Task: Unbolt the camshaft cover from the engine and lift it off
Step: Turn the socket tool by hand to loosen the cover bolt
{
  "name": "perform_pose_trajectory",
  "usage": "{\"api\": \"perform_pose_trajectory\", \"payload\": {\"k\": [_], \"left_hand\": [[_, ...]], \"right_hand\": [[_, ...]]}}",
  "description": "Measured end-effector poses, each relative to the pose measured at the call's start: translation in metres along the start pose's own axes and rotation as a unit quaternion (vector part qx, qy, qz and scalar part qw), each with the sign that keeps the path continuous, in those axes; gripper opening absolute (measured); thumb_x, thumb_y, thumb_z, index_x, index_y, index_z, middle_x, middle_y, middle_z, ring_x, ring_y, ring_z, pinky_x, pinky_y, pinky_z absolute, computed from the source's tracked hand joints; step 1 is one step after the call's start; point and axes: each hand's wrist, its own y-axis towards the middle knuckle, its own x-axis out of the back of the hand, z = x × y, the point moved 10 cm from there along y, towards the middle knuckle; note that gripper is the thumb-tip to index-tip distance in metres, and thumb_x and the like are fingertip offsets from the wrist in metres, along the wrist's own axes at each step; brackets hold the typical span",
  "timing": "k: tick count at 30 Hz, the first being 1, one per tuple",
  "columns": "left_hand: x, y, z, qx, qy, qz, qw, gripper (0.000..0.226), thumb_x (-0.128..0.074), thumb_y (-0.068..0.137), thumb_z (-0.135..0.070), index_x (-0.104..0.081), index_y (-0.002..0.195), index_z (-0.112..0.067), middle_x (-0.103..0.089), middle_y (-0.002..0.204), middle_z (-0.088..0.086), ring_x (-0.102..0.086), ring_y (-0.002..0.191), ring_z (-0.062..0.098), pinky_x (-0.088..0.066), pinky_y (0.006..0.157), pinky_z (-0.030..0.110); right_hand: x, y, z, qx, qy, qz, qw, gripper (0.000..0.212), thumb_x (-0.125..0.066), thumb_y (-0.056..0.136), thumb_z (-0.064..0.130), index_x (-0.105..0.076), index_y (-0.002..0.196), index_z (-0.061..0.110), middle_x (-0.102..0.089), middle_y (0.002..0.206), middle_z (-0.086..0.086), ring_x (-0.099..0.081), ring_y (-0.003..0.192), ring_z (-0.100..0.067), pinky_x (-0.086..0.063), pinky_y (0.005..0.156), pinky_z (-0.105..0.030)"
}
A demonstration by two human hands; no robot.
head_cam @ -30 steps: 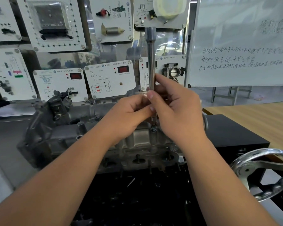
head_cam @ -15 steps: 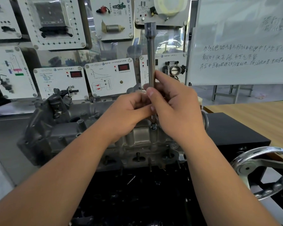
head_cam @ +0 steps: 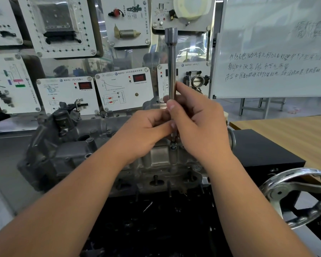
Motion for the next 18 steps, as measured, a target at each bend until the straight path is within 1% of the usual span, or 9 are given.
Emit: {"api": "perform_pose_trajectory", "payload": {"k": [2,4,6,7,9,11,14,16,18], "left_hand": [[-0.0001,0.0004,-0.0014,-0.006,0.008,-0.005,1.0,0.027,-0.067,0.092,-0.038,-0.074,0.114,-0.024,-0.078,0.107,0.001,-0.073,0.105,0.022,-0.055,0.101,0.051],[-0.0003,0.0008,-0.002,-0.009,0.006,-0.009,1.0,0.033,-0.068,0.091,-0.033,-0.072,0.119,-0.016,-0.077,0.11,0.007,-0.072,0.107,0.028,-0.055,0.1,0.052],[0.0007,0.001,0.0003,-0.005,-0.004,-0.014,1.0,0.027,-0.07,0.09,-0.032,-0.074,0.111,-0.015,-0.077,0.106,0.009,-0.073,0.104,0.029,-0.058,0.096,0.048],[0.0018,0.0011,0.0021,0.0,-0.013,-0.015,1.0,0.018,-0.069,0.09,-0.032,-0.076,0.103,-0.022,-0.078,0.102,0.005,-0.074,0.101,0.025,-0.059,0.093,0.041],[0.001,0.0003,0.0028,0.009,-0.027,-0.007,1.0,0.012,-0.067,0.089,-0.035,-0.079,0.092,-0.036,-0.079,0.098,-0.003,-0.074,0.097,0.013,-0.057,0.087,0.026],[0.0005,0.0001,0.002,0.007,-0.03,-0.004,1.0,0.013,-0.066,0.09,-0.034,-0.078,0.093,-0.036,-0.079,0.1,-0.005,-0.074,0.098,0.011,-0.056,0.087,0.024],[0.0001,0.0007,-0.0018,-0.009,-0.033,-0.013,0.999,0.018,-0.068,0.09,-0.029,-0.074,0.107,-0.024,-0.078,0.106,0.006,-0.073,0.105,0.026,-0.058,0.095,0.045],[0.0003,0.0009,-0.0044,-0.018,-0.024,-0.018,0.999,0.023,-0.07,0.089,-0.027,-0.073,0.111,-0.023,-0.076,0.108,0.012,-0.071,0.106,0.035,-0.055,0.097,0.057],[0.0007,0.0002,-0.0028,-0.01,-0.012,-0.021,1.0,0.04,-0.071,0.087,-0.031,-0.067,0.121,-0.009,-0.072,0.113,0.022,-0.067,0.109,0.044,-0.052,0.096,0.063]], "right_hand": [[0.0018,-0.0006,-0.0003,-0.007,0.004,-0.015,1.0,0.041,-0.069,0.094,0.022,-0.064,0.135,0.018,-0.075,0.098,0.011,-0.069,0.088,-0.004,-0.057,0.08,-0.027],[0.0047,-0.0006,-0.0003,-0.006,0.001,-0.032,0.999,0.028,-0.071,0.091,0.02,-0.073,0.12,0.019,-0.072,0.086,0.014,-0.067,0.08,-0.004,-0.055,0.074,-0.025],[0.004,-0.0002,0.0017,0.008,-0.014,-0.021,1.0,0.009,-0.067,0.094,0.019,-0.074,0.1,0.019,-0.066,0.072,0.014,-0.062,0.069,-0.009,-0.049,0.065,-0.023],[0.0029,-0.0001,0.0036,0.015,-0.023,-0.011,1.0,0.007,-0.064,0.096,0.018,-0.071,0.094,0.018,-0.062,0.066,0.013,-0.06,0.066,-0.011,-0.045,0.062,-0.021],[-0.0002,-0.0002,0.0063,0.025,-0.021,0.01,0.999,0.011,-0.059,0.098,0.017,-0.07,0.098,0.016,-0.065,0.07,0.009,-0.062,0.069,-0.01,-0.047,0.062,-0.021],[-0.0029,-0.0004,0.0052,0.007,0.004,0.018,1.0,0.026,-0.057,0.1,0.018,-0.067,0.124,0.018,-0.074,0.089,0.007,-0.068,0.084,-0.008,-0.056,0.075,-0.03],[-0.0042,-0.0009,0.0024,-0.014,0.036,0.007,0.999,0.046,-0.064,0.097,0.019,-0.056,0.142,0.019,-0.074,0.103,0.009,-0.07,0.097,-0.008,-0.059,0.086,-0.038],[-0.0018,-0.0015,0.0021,-0.015,0.04,-0.008,0.999,0.044,-0.069,0.093,0.018,-0.061,0.137,0.019,-0.074,0.101,0.01,-0.07,0.095,-0.006,-0.059,0.085,-0.034],[0.0032,-0.0012,0.0024,-0.006,0.031,-0.028,0.999,0.033,-0.069,0.093,0.016,-0.068,0.126,0.018,-0.073,0.093,0.012,-0.068,0.086,-0.004,-0.056,0.079,-0.026]]}}
